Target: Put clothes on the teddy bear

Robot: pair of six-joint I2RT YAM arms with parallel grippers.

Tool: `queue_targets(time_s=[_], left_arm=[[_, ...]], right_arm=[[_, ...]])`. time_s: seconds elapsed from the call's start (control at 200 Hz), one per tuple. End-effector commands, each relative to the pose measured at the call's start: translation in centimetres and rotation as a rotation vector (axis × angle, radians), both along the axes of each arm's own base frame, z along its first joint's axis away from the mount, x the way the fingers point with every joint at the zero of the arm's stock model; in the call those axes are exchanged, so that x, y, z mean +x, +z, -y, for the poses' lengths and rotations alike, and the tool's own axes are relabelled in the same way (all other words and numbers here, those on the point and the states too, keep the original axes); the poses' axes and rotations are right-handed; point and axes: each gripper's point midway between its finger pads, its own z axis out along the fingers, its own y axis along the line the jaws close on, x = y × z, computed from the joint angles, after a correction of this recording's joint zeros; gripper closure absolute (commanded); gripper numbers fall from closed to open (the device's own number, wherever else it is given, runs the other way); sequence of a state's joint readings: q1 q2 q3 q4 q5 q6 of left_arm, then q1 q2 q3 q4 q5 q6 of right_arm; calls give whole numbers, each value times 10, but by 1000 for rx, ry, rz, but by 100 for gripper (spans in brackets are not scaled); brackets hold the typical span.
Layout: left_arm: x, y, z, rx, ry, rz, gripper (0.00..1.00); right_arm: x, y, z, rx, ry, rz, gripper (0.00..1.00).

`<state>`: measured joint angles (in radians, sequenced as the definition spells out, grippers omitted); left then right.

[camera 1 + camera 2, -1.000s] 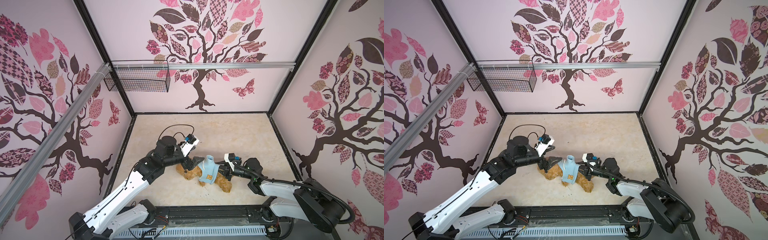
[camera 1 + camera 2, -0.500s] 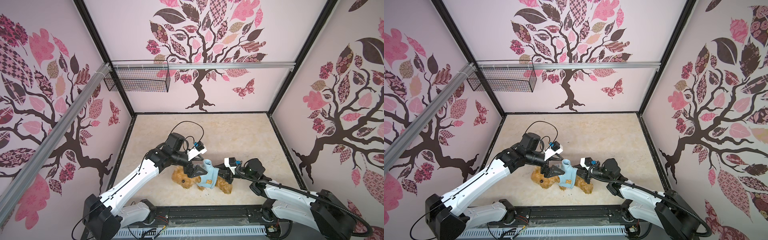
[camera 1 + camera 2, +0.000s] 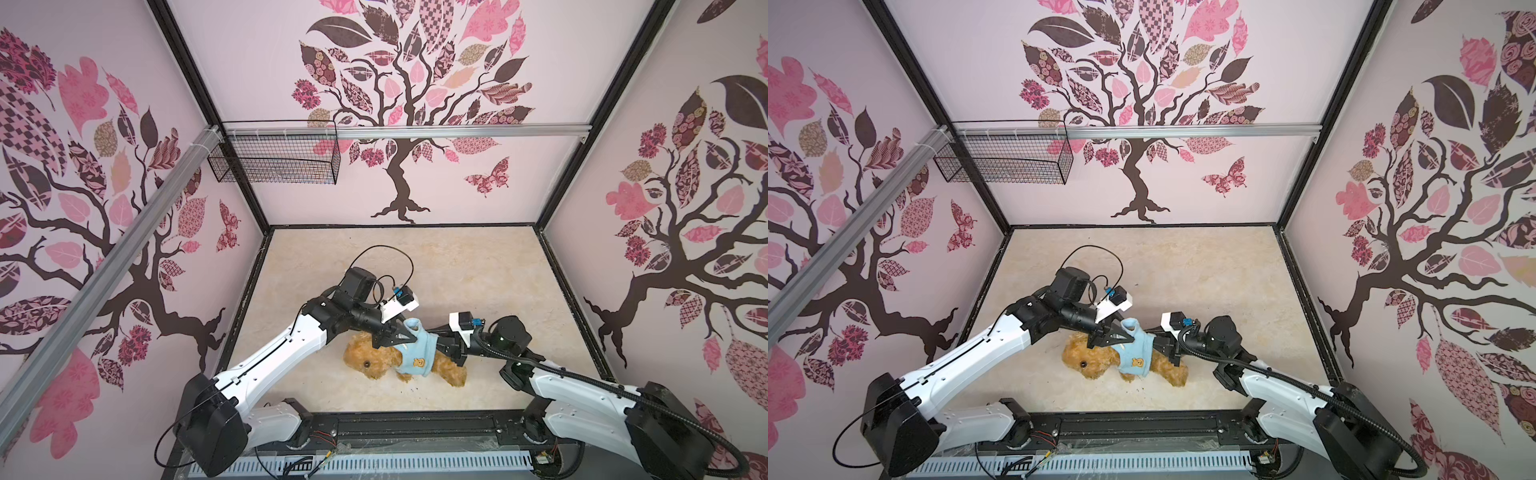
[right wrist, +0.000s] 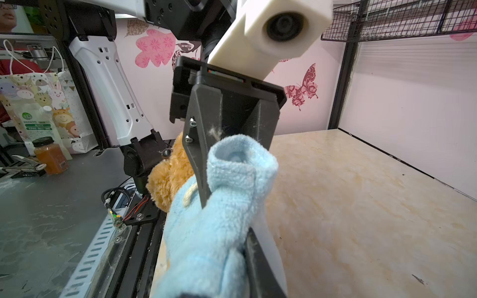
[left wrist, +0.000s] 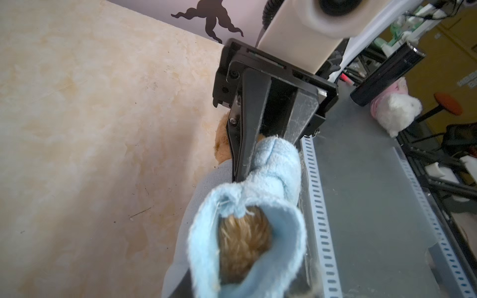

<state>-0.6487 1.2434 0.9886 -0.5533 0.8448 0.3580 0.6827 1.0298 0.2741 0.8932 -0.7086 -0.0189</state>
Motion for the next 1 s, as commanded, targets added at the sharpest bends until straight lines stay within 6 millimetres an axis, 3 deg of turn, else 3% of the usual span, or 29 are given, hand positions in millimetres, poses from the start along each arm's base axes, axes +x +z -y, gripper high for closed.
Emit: queue_targets(time_s=[0.0, 0.08, 0.2, 0.27, 0.335, 0.455, 0.595, 0.755, 0.995], left_arm=[[-1, 0, -2, -21, 8, 53, 82], [2, 6, -5, -34, 31, 109, 88], [11, 9, -15, -15, 94, 237, 92], [20, 10, -22, 6, 144, 318, 92], [26, 11, -27, 21, 170, 390, 92], [35, 11, -33, 35, 216, 461, 93], [35, 14, -31, 27, 222, 478, 93], [31, 11, -24, 32, 203, 474, 93], [24, 10, -17, 19, 174, 457, 94]], right_arm=[[9, 30, 1, 44, -59, 41, 73], [20, 14, 6, -20, -138, -12, 58], [48, -15, 31, -144, -372, -122, 37], [56, -23, 46, -223, -475, -168, 31], [53, -18, 53, -253, -490, -167, 29], [27, 10, 44, -203, -351, -108, 29], [20, 30, 38, -157, -297, -74, 27], [21, 36, 20, -181, -245, -37, 22], [28, 22, -9, -230, -184, -32, 11]])
